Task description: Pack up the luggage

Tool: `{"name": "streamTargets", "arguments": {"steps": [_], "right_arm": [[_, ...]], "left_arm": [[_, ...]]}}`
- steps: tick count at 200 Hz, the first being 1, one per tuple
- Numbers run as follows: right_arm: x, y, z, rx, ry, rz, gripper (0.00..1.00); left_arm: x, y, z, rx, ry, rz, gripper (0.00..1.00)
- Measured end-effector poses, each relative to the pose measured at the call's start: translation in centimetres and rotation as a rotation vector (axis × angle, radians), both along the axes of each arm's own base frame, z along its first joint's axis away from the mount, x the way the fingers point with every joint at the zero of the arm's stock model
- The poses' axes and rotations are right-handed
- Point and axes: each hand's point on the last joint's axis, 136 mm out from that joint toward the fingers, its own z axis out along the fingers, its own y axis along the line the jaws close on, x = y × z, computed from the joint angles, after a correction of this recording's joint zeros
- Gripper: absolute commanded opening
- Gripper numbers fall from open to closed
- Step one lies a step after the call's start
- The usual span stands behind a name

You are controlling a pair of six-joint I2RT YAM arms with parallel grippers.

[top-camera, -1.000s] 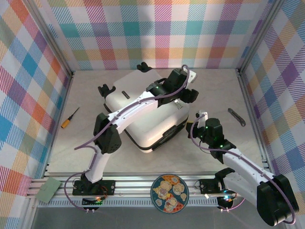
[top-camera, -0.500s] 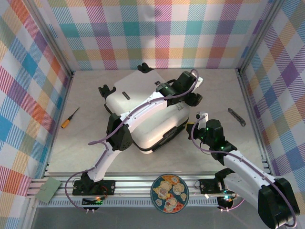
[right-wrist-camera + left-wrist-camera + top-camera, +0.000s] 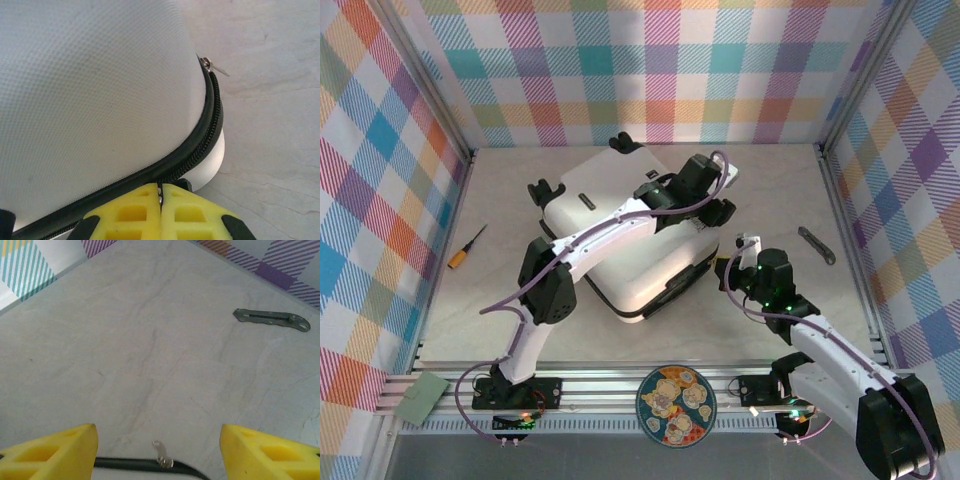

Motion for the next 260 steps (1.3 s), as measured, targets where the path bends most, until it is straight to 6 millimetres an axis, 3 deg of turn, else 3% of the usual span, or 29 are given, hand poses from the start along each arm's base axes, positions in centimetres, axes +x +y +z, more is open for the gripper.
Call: {"name": "streamTargets", "arguments": {"steps": [47,103,157,260], "right_arm": [[0.7,-1.7,0.0,0.017,0.01,-0.06,0.0],[0.7,-1.6,0.1,0.034,0.017,-0.06,0.0],[0.9,-1.5,0.1,0.055,0.022,-0.051,0.0],[1.6,-2.0,0.0,0.047,0.074,-0.088,0.0]], "left_arm": [[-0.2,0.2,0.5,-0.023,-0.033,-0.007,0.64],[1.0,0.7,0.3,0.04,-0.049,0.044,0.68],[2.4,-0.5,-0.6,0.121,-0.033,0.031,0.68],[2.1,-0.7,-1.1,0.139,-0.036,-0.002,0.62]]}}
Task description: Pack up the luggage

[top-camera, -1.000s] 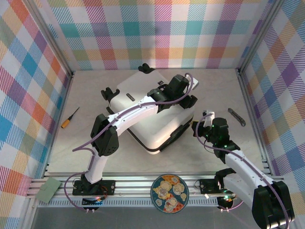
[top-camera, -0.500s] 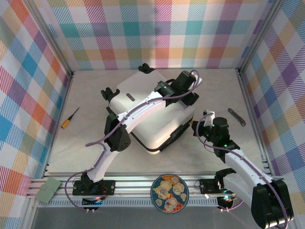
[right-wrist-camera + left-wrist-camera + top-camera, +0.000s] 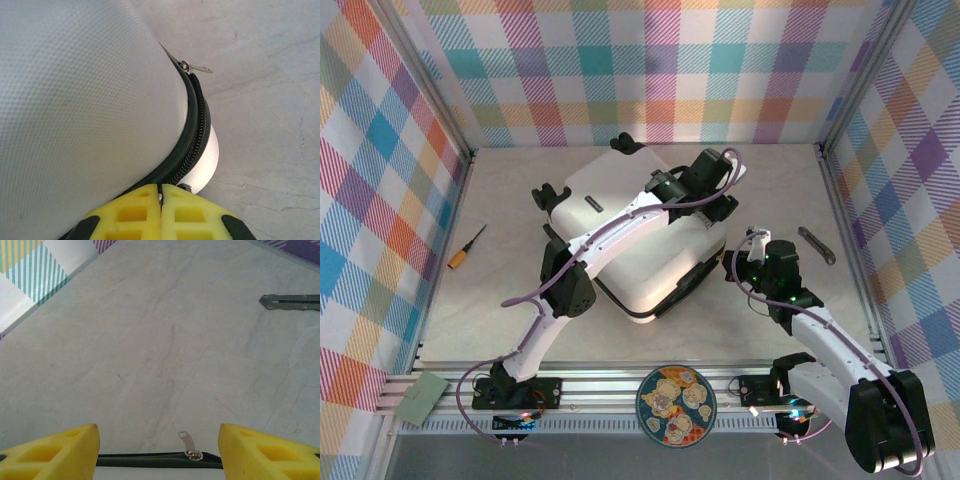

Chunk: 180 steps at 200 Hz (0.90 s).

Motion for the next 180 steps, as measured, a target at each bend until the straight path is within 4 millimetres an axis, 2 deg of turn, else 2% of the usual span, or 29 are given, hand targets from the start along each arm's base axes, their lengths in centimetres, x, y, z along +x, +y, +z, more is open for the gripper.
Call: {"name": "streamTargets", "arguments": {"steps": [51,131,180], "right_arm": [[0.2,-0.9,-0.3,0.031,0.041,-0.061,0.0],[0.4,-1.8,-1.0,0.238,0.07,-0.194,0.0],[1.4,-3.9,-1.1,0.323,0.07,-0.28,0.0]], "left_arm": [[-0.1,-0.1,0.0,-0.009,-0.006,-0.008,0.61],[-0.4,0.1,0.1,-0.028,-0.007,-0.018,0.6],[-0.8,-0.1,0.6,-0.055,-0.007,-0.034,0.6]]}}
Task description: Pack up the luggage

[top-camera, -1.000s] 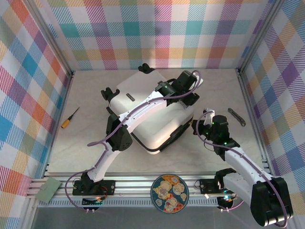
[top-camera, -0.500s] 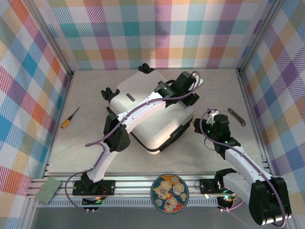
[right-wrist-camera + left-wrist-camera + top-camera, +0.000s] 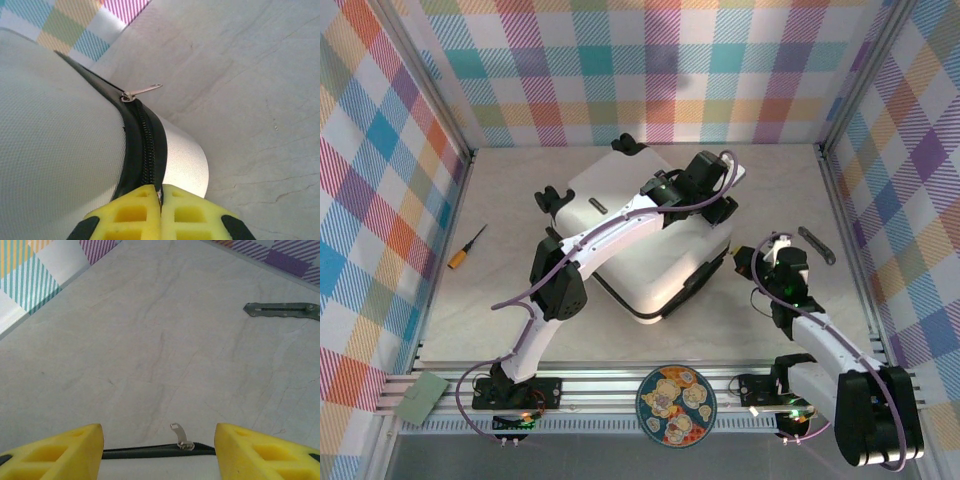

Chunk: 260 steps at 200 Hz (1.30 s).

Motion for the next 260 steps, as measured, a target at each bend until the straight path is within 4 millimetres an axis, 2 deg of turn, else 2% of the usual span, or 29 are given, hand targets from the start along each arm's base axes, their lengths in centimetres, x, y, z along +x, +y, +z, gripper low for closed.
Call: {"name": "streamTargets", "arguments": {"steps": [42,112,196,222,245,260], "right_arm": [[0.9,-1.7,-0.1,0.072,-0.01,-0.096,0.0],[1.9,-1.9,-0.4,0.137,-0.018,-0.089,0.0],[3.6,-3.4,-0.6,0.256,-0.019,-0.142,0.0],[3.9,-3.9,-0.7,0.249,-0.008,-0.168,0.24],[4.1,-8.7,-0.9,0.165,-0.014,-0.358,0.4],[3.8,-10.1,0.1,0.122,-0.038,-0.408,0.47]], "left_arm": [[-0.2,-0.4,0.5,-0.024,-0.001,-0.017,0.59],[-0.4,-0.6,0.4,-0.036,0.002,-0.031,0.57],[-0.1,-1.0,0.6,-0.077,-0.026,-0.038,0.57],[-0.1,-1.0,0.7,-0.083,-0.032,-0.037,0.56],[-0.6,0.0,0.8,-0.079,-0.025,-0.031,0.57],[-1.4,1.2,1.1,-0.072,-0.016,-0.019,0.6]]}}
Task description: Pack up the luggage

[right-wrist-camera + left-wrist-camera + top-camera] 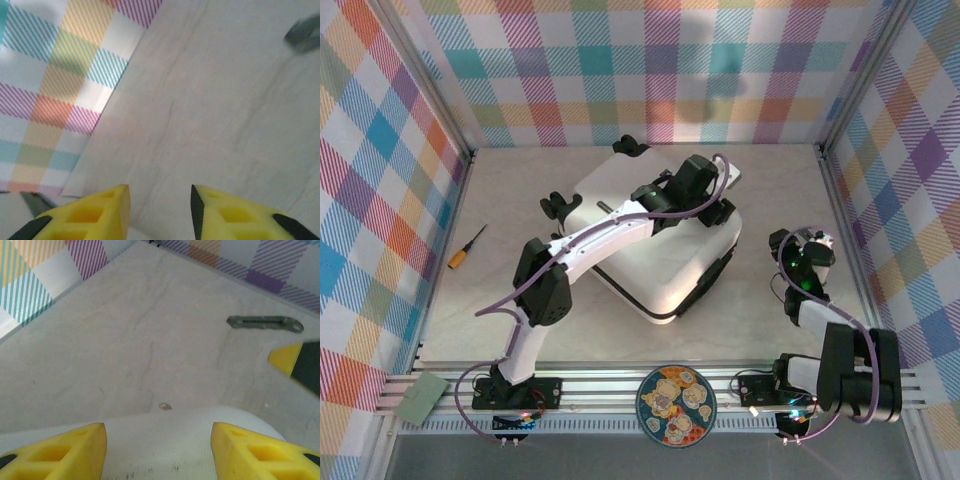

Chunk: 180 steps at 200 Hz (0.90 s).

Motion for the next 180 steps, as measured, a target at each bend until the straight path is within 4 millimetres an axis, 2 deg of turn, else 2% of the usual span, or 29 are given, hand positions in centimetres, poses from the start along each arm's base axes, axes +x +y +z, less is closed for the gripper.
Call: {"name": "streamTargets", "arguments": {"steps": [19,30,53,74,96,113,132,164,180], "right_arm": [[-0.2,-0.4,2.0,-0.063,-0.028,-0.004,0.56],[0.1,-0.1,3.2,-0.094,-0.045,0.022,0.59],[1.2,1.1,6.1,-0.168,-0.088,0.126,0.67],[2.2,2.8,8.2,-0.211,-0.132,0.247,0.76],[3.3,4.6,8.8,-0.212,-0.142,0.378,0.84],[4.1,6.1,8.4,-0.193,-0.137,0.476,0.9],[4.6,7.8,7.3,-0.162,-0.118,0.567,0.96],[4.6,11.0,6.8,-0.128,-0.114,0.699,1.0],[4.4,12.1,7.2,-0.122,-0.127,0.74,0.99]], "left_arm": [[-1.5,2.7,0.4,0.015,0.017,0.038,0.65],[-2.6,5.1,0.7,0.026,0.032,0.077,0.68],[-4.4,11.2,1.3,0.043,0.06,0.207,0.73],[-5.9,17.2,2.7,0.0,0.056,0.353,0.8],[-7.8,23.1,4.3,-0.075,0.04,0.502,0.85],[-9.3,26.5,4.5,-0.14,0.049,0.593,0.87],[-10.6,28.3,3.4,-0.19,0.082,0.65,0.89],[-12.3,29.8,-1.0,-0.231,0.186,0.728,0.91],[-12.8,30.0,-1.2,-0.31,0.203,0.742,0.92]]}}
